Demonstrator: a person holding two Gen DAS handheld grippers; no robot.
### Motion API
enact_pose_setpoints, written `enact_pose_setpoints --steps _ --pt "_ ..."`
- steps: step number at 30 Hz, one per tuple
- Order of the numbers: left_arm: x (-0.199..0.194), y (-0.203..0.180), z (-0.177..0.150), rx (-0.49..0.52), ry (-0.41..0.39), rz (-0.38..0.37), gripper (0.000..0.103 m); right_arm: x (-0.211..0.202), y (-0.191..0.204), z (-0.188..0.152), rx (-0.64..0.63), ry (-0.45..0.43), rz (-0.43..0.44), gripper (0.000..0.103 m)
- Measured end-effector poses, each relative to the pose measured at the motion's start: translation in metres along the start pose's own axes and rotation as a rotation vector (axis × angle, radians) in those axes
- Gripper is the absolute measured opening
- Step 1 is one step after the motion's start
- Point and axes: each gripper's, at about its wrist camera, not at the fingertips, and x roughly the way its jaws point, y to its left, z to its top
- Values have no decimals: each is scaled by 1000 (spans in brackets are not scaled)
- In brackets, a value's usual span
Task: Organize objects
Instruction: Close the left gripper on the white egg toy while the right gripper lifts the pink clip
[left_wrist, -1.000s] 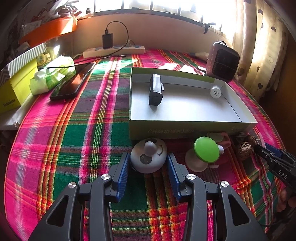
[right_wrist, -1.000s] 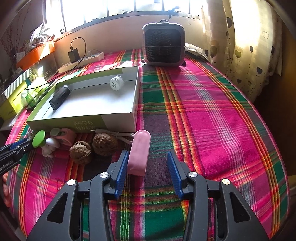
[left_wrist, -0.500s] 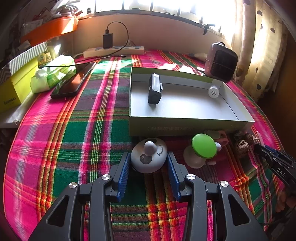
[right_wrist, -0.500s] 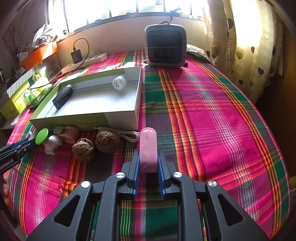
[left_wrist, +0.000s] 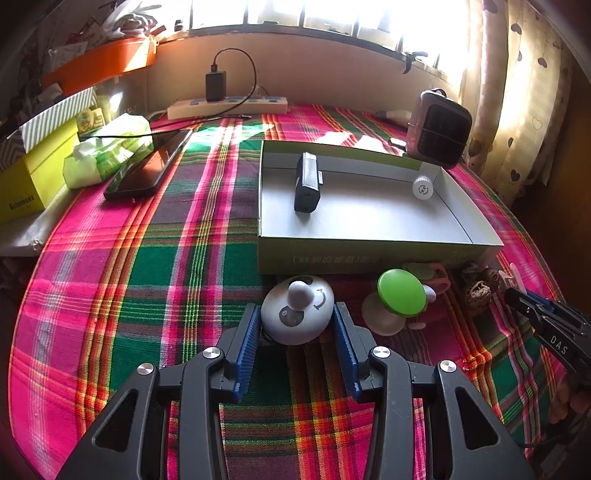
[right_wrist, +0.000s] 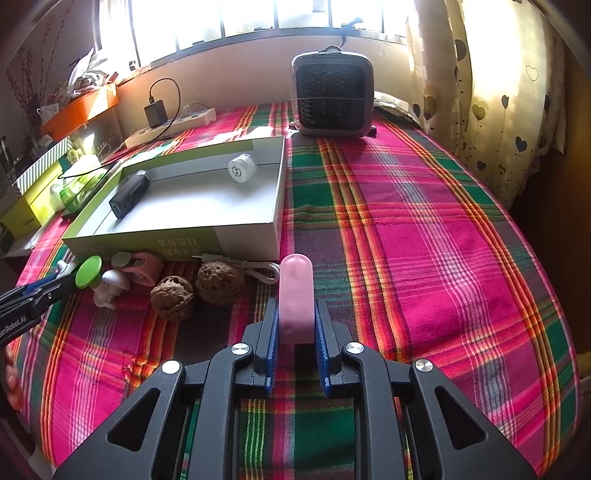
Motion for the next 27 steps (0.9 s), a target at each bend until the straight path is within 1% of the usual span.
enact_pose_setpoints --steps 12,17,20,27 --pt "-15 -3 8 15 -31 -14 38 -10 4 7 -13 -25 14 19" --pt "-21 -9 15 34 -45 -35 38 -15 9 13 -30 -41 26 19" --pt "-21 -11 19 33 -40 -57 38 -17 12 17 -38 -46 36 19" --pt "-19 -21 29 64 -47 -79 38 -15 21 29 -58 -52 67 19"
